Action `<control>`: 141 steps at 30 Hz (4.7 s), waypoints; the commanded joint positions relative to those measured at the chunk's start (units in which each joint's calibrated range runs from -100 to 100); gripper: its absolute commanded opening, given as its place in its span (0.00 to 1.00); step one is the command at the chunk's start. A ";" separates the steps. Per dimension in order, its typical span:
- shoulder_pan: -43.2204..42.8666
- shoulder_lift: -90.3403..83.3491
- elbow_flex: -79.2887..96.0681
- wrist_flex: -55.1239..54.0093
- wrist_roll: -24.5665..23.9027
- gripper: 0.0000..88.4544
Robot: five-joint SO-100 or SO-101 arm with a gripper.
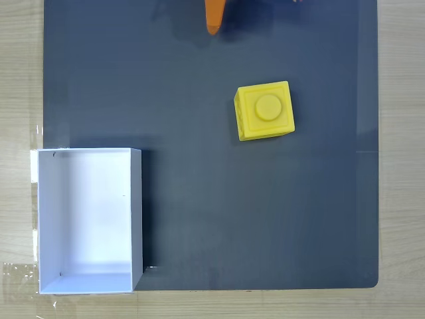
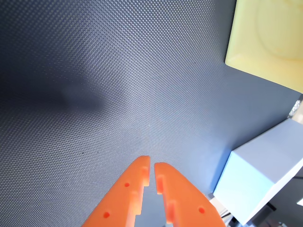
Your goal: Grasp a yellow block and put it in the box
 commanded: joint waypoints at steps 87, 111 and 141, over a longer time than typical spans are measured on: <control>-14.61 114.67 -83.77 -1.18 -0.48 0.58; -7.71 98.48 -93.54 -10.52 -0.48 0.28; 22.93 119.67 -100.51 -40.97 2.24 0.29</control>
